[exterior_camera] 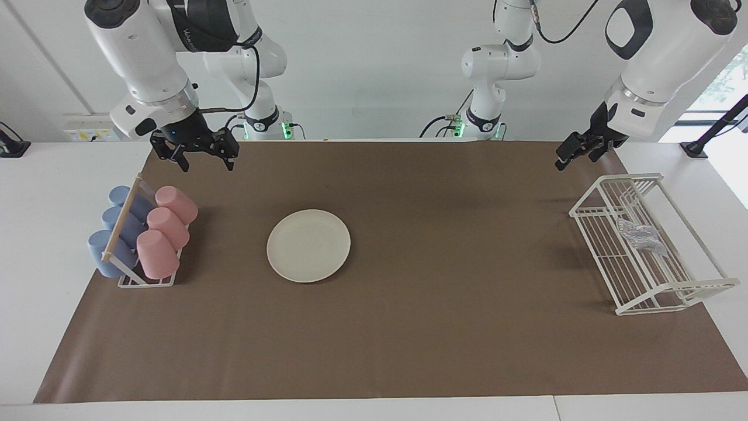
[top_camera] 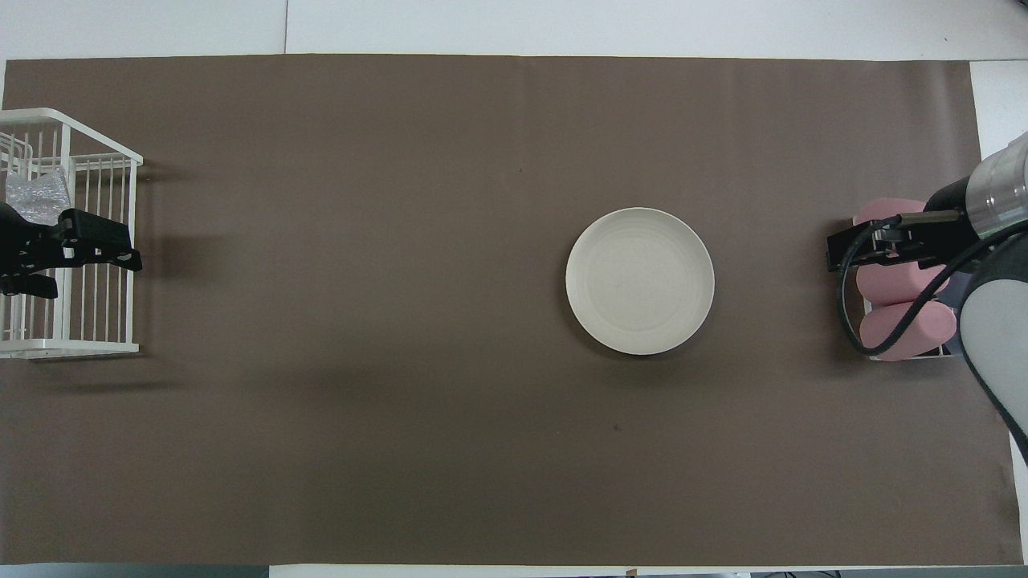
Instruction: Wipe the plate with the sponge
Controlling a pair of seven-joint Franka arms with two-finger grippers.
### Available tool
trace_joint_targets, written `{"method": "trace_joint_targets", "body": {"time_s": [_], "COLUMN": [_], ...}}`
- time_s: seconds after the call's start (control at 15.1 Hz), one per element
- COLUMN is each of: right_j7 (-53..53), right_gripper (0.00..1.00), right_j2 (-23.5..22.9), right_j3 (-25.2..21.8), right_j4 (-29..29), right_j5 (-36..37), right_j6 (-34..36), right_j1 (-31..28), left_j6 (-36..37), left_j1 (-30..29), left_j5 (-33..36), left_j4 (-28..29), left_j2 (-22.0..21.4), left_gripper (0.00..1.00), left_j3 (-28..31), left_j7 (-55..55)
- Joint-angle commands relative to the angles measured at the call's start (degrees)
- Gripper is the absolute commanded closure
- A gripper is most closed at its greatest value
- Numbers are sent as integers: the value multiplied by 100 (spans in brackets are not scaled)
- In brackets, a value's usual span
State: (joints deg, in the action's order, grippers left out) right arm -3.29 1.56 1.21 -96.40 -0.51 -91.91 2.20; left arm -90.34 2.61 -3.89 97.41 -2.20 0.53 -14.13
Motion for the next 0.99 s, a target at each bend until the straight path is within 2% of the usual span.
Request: {"method": "trace_joint_targets", "body": {"time_s": [0.0,0.46,0.93], "right_j7": [-84,-93,-93], "right_gripper": [0,0,0], "right_j2": [11,11,11], "right_j3": [28,28,28], "right_j4": [33,33,33], "right_j5": [43,51,51], "right_j6": [-2,-2,-2], "right_j1": [-44,-35,-18], "left_j6": [-45,-28,-115], "left_j1": [-14,-41,-85], "left_j5": [-7,406,363], "left_j4": [120,-108,-56], "left_j2": [-61,-26,-61], "left_gripper": [0,0,0], "left_j3": [-62,-272,-299], "left_j7": [77,332,358]}}
